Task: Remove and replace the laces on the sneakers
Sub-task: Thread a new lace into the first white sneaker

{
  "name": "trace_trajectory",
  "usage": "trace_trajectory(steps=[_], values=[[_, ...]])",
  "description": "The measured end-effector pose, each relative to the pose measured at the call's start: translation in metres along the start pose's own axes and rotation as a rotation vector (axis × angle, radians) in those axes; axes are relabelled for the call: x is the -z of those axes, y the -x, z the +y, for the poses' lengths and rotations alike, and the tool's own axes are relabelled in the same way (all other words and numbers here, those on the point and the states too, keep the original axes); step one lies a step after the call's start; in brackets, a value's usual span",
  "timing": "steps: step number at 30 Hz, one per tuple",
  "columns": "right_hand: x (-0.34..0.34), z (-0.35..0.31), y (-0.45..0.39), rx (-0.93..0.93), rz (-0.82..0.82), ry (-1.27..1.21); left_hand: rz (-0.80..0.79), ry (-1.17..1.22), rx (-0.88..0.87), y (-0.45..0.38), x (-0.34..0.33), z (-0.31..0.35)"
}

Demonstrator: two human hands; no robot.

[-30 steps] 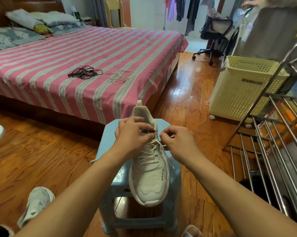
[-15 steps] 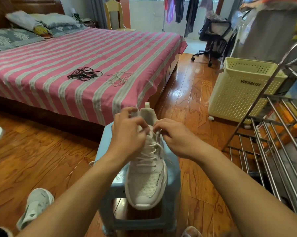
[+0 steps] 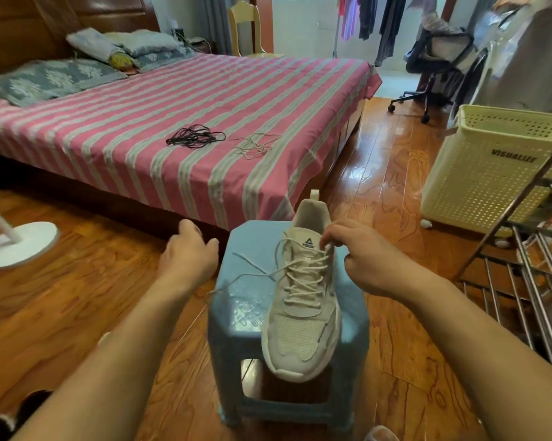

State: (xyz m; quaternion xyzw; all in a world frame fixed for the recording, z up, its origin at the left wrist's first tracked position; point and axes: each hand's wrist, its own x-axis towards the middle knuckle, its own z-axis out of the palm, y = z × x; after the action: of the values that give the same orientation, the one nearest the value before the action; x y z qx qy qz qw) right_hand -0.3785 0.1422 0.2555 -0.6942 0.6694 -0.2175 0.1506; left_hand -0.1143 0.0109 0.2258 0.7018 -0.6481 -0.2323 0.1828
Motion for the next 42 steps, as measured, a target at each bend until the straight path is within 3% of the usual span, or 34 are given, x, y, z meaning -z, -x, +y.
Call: trace_trajectory(steps=[1,3,4,5,9,12,15,17,21,23,25,28,30,33,36,38,42], values=[[-0.001,-0.001,0.000,0.001,0.003,0.006,-0.145,0.017,-0.015,0.016,-0.004,0.011],[-0.004,-0.003,-0.003,0.007,0.052,0.031,-0.565,0.193,0.125,0.052,-0.012,0.029],[-0.007,-0.006,-0.004,0.009,0.093,0.053,-0.684,0.290,0.182,0.066,-0.018,0.035],[-0.010,-0.008,-0.006,0.016,0.126,0.073,-0.706,0.399,0.221,0.071,-0.026,0.037],[-0.020,-0.011,-0.009,0.034,0.106,0.175,-0.462,1.034,0.423,0.066,-0.032,0.039],[-0.021,-0.007,-0.011,0.008,0.123,0.148,-0.341,1.497,0.595,0.036,0.000,0.027],[-0.022,-0.006,-0.011,0.002,0.156,0.115,-0.158,1.705,0.624,-0.002,0.034,-0.011],[-0.025,-0.006,-0.012,-0.024,0.178,0.081,-0.030,1.640,0.689,-0.012,0.042,-0.041],[-0.032,-0.008,-0.018,-0.135,0.273,-0.035,-0.003,1.315,0.729,-0.015,0.033,-0.079],[-0.034,-0.009,-0.021,-0.151,0.306,-0.077,0.044,1.105,0.618,-0.016,0.031,-0.082],[-0.032,-0.011,-0.020,-0.120,0.301,-0.102,0.047,0.808,0.389,-0.013,0.034,-0.071],[-0.029,-0.013,-0.022,0.047,0.202,0.048,-0.217,0.625,-0.002,0.018,0.039,-0.030],[-0.029,-0.015,-0.028,0.149,0.188,0.110,-0.421,0.551,-0.167,0.051,0.036,-0.001],[-0.028,-0.024,-0.044,0.050,0.324,0.004,-0.555,0.474,-0.300,0.082,0.013,0.023],[-0.015,-0.034,-0.055,-0.332,0.366,-0.658,-0.362,0.352,-0.415,0.081,-0.012,0.030],[-0.006,-0.032,-0.058,-0.431,0.328,-0.953,-0.239,0.346,-0.459,0.078,-0.018,0.033],[-0.005,-0.030,-0.056,-0.302,0.172,-0.830,-0.158,0.464,-0.411,0.069,-0.024,0.036]])
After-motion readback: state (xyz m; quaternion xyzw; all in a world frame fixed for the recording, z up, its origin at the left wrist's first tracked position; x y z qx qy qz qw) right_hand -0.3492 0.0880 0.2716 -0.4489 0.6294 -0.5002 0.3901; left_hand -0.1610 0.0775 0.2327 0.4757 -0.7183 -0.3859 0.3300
